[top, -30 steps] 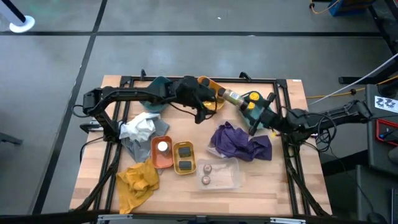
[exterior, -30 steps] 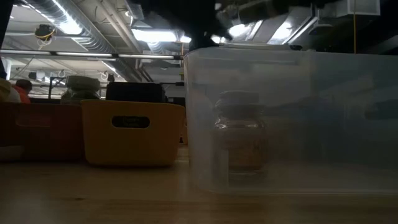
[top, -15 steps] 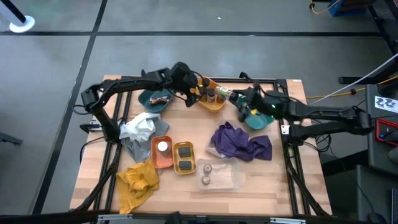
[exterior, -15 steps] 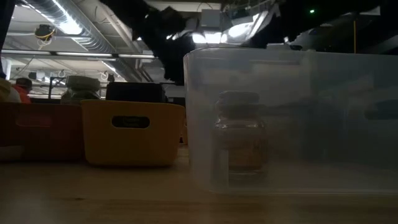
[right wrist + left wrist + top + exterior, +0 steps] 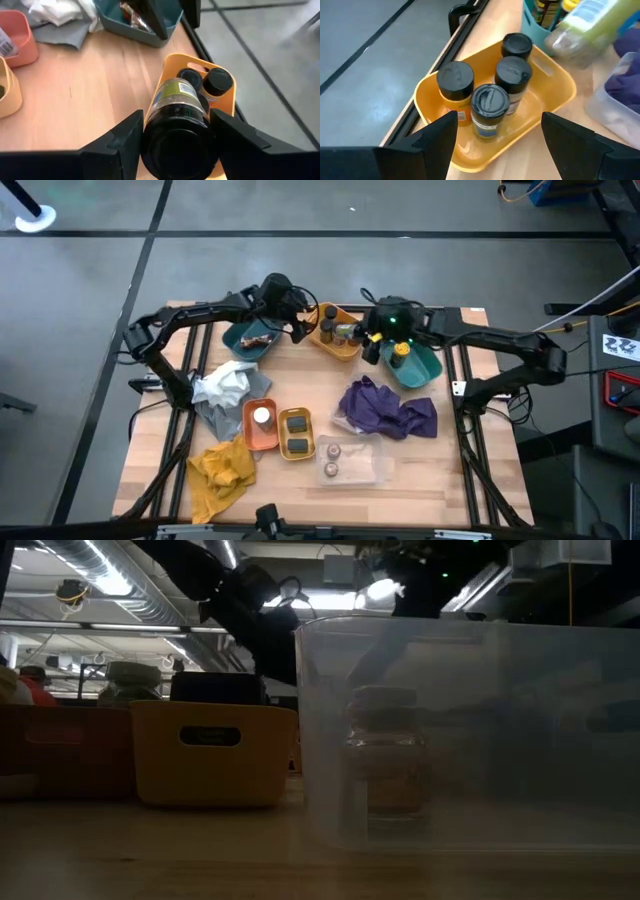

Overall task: Sort spices by type
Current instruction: Put the green spice bottle into the yellow bin, then return to Home Position

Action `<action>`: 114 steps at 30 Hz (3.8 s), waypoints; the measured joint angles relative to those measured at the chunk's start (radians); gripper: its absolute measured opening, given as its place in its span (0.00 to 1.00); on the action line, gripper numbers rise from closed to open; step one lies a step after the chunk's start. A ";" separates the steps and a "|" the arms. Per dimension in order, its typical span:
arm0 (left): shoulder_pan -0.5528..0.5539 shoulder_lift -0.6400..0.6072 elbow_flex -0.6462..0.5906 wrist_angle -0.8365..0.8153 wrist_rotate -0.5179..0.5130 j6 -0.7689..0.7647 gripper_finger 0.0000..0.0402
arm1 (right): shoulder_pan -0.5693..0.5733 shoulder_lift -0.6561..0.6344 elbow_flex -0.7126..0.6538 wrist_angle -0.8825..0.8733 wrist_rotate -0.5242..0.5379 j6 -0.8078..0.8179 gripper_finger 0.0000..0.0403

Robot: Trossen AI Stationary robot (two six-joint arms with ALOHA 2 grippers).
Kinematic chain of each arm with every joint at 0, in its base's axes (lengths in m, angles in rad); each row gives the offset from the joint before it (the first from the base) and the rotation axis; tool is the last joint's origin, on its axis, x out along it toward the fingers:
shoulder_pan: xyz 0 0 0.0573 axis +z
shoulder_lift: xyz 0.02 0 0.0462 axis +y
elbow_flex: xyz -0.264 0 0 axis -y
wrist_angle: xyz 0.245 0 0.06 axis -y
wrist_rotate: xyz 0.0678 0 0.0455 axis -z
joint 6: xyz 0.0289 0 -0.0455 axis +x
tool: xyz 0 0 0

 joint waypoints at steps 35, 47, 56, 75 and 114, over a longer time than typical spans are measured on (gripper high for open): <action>-0.172 -0.799 -0.452 0.112 0.043 -0.074 0.68 | -0.123 0.288 0.215 -0.242 -0.123 -0.112 0.51; -0.192 -1.093 -0.713 0.205 0.040 -0.182 0.68 | -0.128 0.405 0.215 -0.220 -0.157 -0.109 0.51; -0.224 -1.237 -0.874 0.389 0.041 -0.182 0.68 | -0.128 0.456 0.215 -0.190 -0.159 -0.109 0.53; -0.230 -1.462 -1.052 0.412 0.041 -0.193 0.68 | -0.127 0.458 0.214 -0.166 -0.151 -0.106 0.71; -0.230 -1.578 -1.150 0.432 0.013 -0.215 0.68 | -0.127 -0.702 -0.280 -0.232 -0.011 0.150 0.71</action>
